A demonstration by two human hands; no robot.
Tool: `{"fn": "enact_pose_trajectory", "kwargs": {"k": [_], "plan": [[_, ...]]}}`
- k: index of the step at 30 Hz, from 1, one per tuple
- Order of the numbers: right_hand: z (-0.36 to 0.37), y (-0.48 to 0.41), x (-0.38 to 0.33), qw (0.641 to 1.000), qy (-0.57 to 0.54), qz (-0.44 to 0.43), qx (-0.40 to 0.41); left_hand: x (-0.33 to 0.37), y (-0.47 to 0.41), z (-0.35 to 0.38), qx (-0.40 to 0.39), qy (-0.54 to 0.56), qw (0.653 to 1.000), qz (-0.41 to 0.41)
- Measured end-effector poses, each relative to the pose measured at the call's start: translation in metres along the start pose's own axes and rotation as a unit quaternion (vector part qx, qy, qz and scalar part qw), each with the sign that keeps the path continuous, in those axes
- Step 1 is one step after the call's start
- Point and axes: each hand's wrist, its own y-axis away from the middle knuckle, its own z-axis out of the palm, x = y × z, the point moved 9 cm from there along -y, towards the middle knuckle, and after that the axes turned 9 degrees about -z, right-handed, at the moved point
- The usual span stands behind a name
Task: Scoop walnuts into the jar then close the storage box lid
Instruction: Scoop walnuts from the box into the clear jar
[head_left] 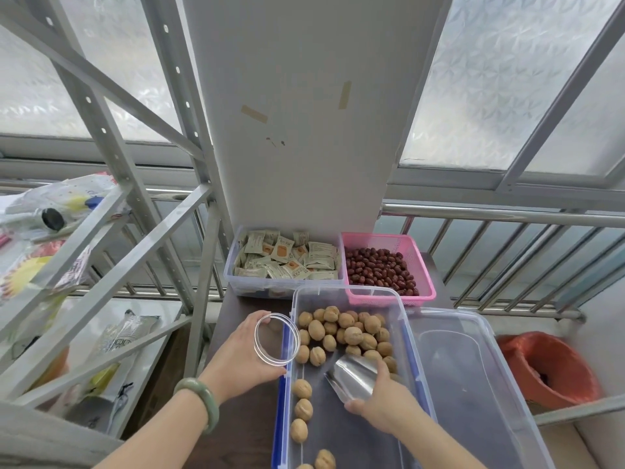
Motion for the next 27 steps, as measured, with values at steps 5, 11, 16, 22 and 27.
{"fn": "enact_pose_trajectory", "kwargs": {"k": [5, 11, 16, 22, 27], "plan": [[-0.002, -0.027, -0.015, 0.999, 0.004, -0.043, 0.029, 0.001, 0.0, 0.0, 0.007, -0.005, 1.0, -0.001], [-0.01, -0.04, -0.029, 0.993, -0.016, -0.098, 0.063, 0.005, 0.004, 0.0, 0.016, -0.001, 1.0, -0.011], [-0.008, -0.044, -0.024, 0.991, -0.038, -0.1, 0.081, -0.001, 0.005, 0.001, 0.028, 0.01, 0.999, -0.031], [0.01, -0.037, -0.02, 0.989, -0.072, -0.111, 0.06, -0.002, 0.007, 0.003, 0.034, 0.017, 0.999, -0.031], [0.03, -0.04, -0.031, 0.984, -0.151, -0.085, 0.046, -0.002, 0.009, 0.004, 0.029, 0.011, 0.999, -0.034]]}}
